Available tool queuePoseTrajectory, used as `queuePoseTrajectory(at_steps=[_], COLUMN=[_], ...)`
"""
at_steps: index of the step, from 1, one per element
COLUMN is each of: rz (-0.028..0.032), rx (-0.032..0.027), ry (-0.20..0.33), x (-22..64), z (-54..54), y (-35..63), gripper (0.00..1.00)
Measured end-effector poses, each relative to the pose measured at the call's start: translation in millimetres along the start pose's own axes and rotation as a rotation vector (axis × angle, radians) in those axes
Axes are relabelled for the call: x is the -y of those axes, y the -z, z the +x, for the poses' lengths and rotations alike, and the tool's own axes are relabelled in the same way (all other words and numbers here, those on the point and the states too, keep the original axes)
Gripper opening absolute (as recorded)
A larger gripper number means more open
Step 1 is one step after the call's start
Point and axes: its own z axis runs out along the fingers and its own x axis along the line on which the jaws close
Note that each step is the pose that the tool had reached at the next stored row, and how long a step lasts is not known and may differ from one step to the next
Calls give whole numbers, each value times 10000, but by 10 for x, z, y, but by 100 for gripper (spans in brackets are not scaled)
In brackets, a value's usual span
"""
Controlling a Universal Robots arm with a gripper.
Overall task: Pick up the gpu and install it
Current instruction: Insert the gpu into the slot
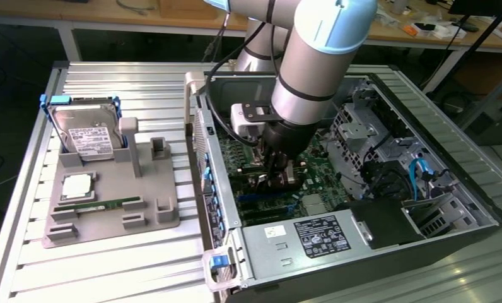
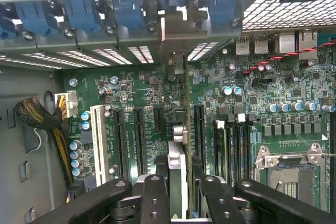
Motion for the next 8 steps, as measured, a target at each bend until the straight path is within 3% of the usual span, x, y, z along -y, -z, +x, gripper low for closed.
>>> queuePoseTrajectory(at_steps=[8], rz=[0], rx=[1], ry=[-132], x=[-1], z=[0], y=[0], gripper=[28])
